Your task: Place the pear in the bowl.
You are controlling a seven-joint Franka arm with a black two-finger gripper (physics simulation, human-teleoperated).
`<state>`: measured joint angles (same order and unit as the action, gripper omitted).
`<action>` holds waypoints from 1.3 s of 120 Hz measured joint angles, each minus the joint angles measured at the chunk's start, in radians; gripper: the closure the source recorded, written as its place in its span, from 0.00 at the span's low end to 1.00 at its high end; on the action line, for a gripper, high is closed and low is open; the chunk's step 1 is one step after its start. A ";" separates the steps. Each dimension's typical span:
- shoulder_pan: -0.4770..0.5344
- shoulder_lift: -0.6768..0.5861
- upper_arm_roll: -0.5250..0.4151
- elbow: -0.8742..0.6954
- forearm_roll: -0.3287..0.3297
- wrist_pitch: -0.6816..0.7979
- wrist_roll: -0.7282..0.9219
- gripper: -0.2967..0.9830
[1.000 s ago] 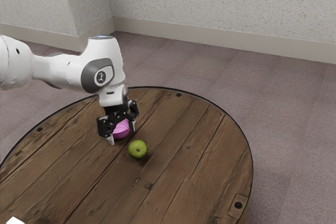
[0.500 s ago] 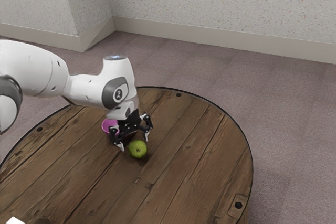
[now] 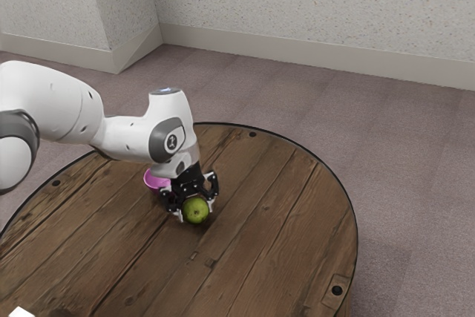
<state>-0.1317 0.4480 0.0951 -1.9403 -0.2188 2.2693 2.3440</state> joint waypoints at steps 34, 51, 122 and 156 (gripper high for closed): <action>0.002 -0.132 -0.012 -0.031 -0.028 0.012 0.060 0.46; 0.029 -0.263 0.019 -0.036 -0.021 0.013 0.082 0.46; 0.056 -0.006 0.139 0.119 0.067 0.064 0.126 0.39; 0.012 -0.193 0.140 0.088 0.076 -0.017 0.029 0.27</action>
<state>-0.1198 0.2546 0.2348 -1.8519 -0.1428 2.2519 2.3735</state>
